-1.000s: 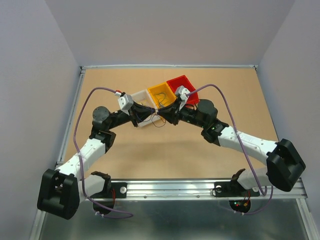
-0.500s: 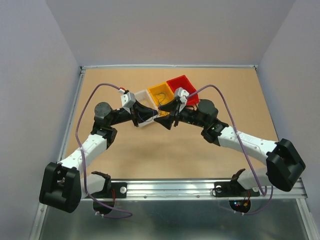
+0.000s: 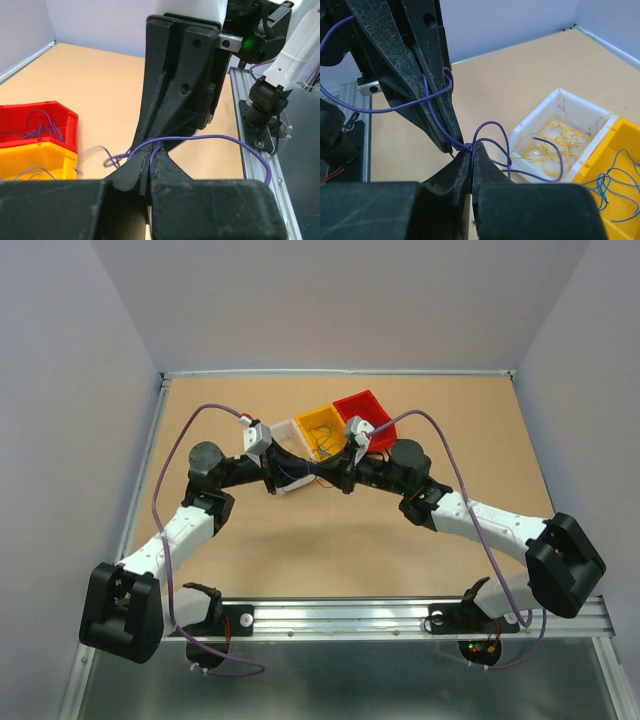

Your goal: Untangle the cables

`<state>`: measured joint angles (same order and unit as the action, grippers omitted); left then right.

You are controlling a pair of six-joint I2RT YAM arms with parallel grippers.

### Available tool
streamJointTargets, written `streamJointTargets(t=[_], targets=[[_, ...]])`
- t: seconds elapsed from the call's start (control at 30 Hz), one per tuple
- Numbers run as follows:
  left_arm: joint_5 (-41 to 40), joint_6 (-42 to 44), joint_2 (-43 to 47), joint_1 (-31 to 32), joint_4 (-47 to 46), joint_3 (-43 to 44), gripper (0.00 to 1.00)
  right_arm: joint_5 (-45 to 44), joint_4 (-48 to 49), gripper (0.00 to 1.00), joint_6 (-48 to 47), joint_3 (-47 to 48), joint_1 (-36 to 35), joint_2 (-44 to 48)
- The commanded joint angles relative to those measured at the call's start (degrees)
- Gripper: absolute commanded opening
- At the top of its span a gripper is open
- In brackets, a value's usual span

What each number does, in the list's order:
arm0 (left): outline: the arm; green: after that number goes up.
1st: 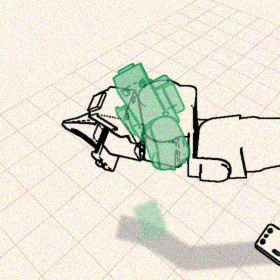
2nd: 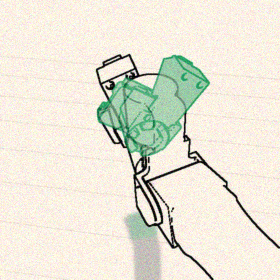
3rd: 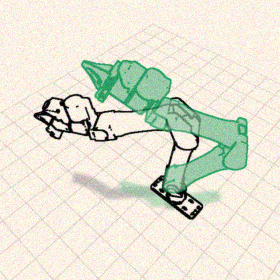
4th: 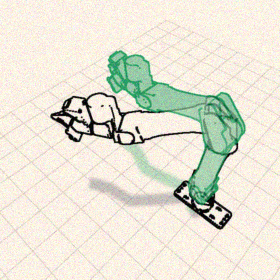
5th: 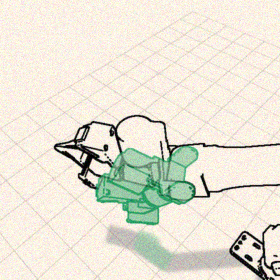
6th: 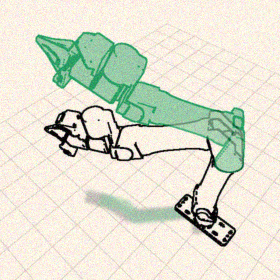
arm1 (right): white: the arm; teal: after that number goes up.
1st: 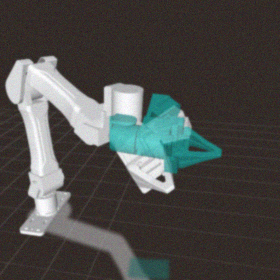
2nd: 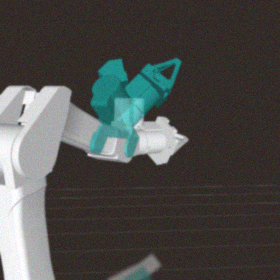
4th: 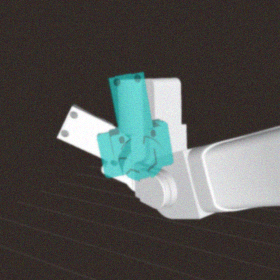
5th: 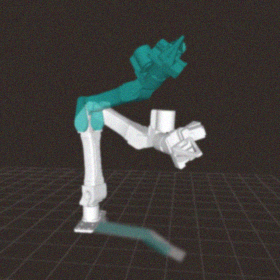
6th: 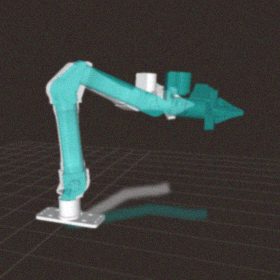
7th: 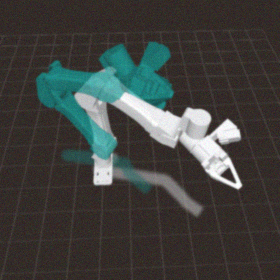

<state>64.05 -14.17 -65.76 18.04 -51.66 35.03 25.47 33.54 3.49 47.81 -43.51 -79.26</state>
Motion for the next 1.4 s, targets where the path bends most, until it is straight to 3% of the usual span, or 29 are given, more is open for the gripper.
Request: streamJointTargets(t=[0.0, 0.1, 0.13, 0.2, 0.23, 0.33, 0.43, 0.6, 0.77, 1.1, 1.37], targets=[[4.7, -0.4, 0.3, 0.6, -2.7, 2.3, 0.0, -3.4, 3.7, 0.01, 0.7, 0.4, 0.4, 0.1], [5.1, 0.5, 0.0, 0.7, -2.7, 2.5, 0.15, -7.1, 3.7, 0.01, 1.5, 0.4, 0.4, 0.3], [5.0, 1.5, -0.2, 0.6, -2.3, 2.6, 0.31, -8.6, 3.7, 0.01, 2.5, 0.3, 0.4, 0.3], [4.8, 3.4, -0.3, 0.5, 0.7, 3.6, 0.51, -14.4, 3.6, 0.01, 3.4, 0.2, 0.4, 0.4], [4.8, 8.4, -0.8, 0.5, 3.8, 4.4, 0.7, -16.5, 3.5, 0.0, 3.7, 0.1, 0.4, 0.6], [0.4, 11.1, -1.7, 0.2, 11.0, 7.4, 0.9, -24.8, 3.1, 0.01, 4.7, -0.3, 0.6, 1.5], [-5.8, 13.3, -1.6, -0.3, 13.2, 7.5, 0.99, -29.9, 3.0, 0.01, 6.0, -1.1, 2.1, 3.1], [-18.9, 13.9, -1.0, -0.4, 15.4, 7.7, 0.99, -42.3, 1.3, 0.01, 8.2, -2.7, 5.1, 6.4], [-31.0, 13.6, -1.7, -0.8, 17.5, 8.7, 0.99, -47.6, -1.4, 0.01, 13.3, -4.0, 10.2, 9.5], [-37.5, 13.6, -2.9, -1.3, 18.8, 9.5, 0.99, -51.4, -7.0, 0.01, 14.1, -0.7, 14.4, 6.5], [-36.6, 13.9, -3.9, -1.3, 17.9, 9.2, 0.99, -55.7, -7.8, 0.01, 9.5, 5.1, 14.9, 5.7]])
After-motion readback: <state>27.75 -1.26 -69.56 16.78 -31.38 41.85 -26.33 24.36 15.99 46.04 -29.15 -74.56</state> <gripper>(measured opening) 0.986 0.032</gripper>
